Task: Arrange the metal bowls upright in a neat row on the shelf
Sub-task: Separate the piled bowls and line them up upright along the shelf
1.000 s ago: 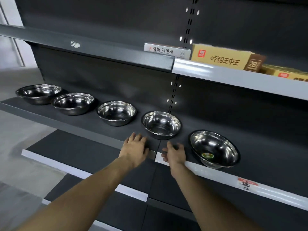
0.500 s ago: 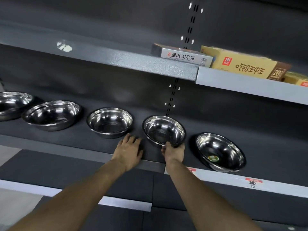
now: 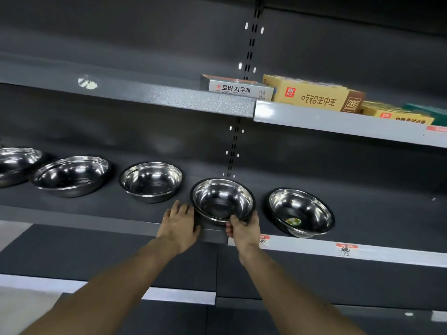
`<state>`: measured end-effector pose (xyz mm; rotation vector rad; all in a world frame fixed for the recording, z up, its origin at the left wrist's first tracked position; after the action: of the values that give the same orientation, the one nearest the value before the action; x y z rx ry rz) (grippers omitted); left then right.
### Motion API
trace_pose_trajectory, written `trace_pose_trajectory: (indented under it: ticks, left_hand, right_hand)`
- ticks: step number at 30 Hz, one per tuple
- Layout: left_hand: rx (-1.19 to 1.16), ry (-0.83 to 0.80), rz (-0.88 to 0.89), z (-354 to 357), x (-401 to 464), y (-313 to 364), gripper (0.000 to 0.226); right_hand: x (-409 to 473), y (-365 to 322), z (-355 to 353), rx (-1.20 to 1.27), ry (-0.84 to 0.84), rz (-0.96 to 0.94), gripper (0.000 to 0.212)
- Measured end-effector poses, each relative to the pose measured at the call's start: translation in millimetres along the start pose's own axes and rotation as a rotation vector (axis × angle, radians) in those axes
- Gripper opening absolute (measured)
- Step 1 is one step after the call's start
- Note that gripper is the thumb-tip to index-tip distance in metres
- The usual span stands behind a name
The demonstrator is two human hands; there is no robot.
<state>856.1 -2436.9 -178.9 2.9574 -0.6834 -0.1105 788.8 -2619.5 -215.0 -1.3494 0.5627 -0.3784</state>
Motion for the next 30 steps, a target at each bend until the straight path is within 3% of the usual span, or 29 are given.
trace_pose_trajectory:
  ticks: [11,15,17,19,24,27,30]
  left_hand:
    - [0.014,-0.013,-0.014,-5,-25,7,0.064]
    - [0.035,-0.023,-0.028,-4,-34,3,0.065]
    - [0.044,-0.028,-0.045,-4,-39,-4,0.065]
    - [0.051,-0.027,-0.064,-5,-45,-12,0.065]
    - [0.05,-0.027,-0.123,-13,-56,-43,0.065]
    - [0.054,-0.024,-0.154,-20,-59,-68,0.065]
    - [0.032,-0.023,-0.183,-25,-59,-100,0.065]
  right_hand:
    - [-12,-3,-5,-0.061,-0.048,0.006,0.062]
    - [-23,-2,-16,-0.166,0.088,-0.037,0.067]
    - [-35,-8,-23,-0.262,0.215,-0.159,0.046]
    - [-46,-16,-16,-0.288,0.237,-0.285,0.025]
    - [-49,-16,40,-0.394,0.0,-0.282,0.025]
    - [-51,-2,84,-0.353,-0.206,-0.155,0.026]
    - [-56,12,121,-0.286,-0.292,-0.022,0.02]
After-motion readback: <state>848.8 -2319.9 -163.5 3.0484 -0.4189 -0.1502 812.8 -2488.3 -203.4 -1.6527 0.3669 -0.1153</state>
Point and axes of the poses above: each hand's wrist, its own x-axis towards the middle knuckle, its own z-axis out of the palm, y = z × x, the point moved 9 cm from there along x, towards the middle knuckle, and after that the axes turned 4 degrees about -y, right-handed, at the moved point
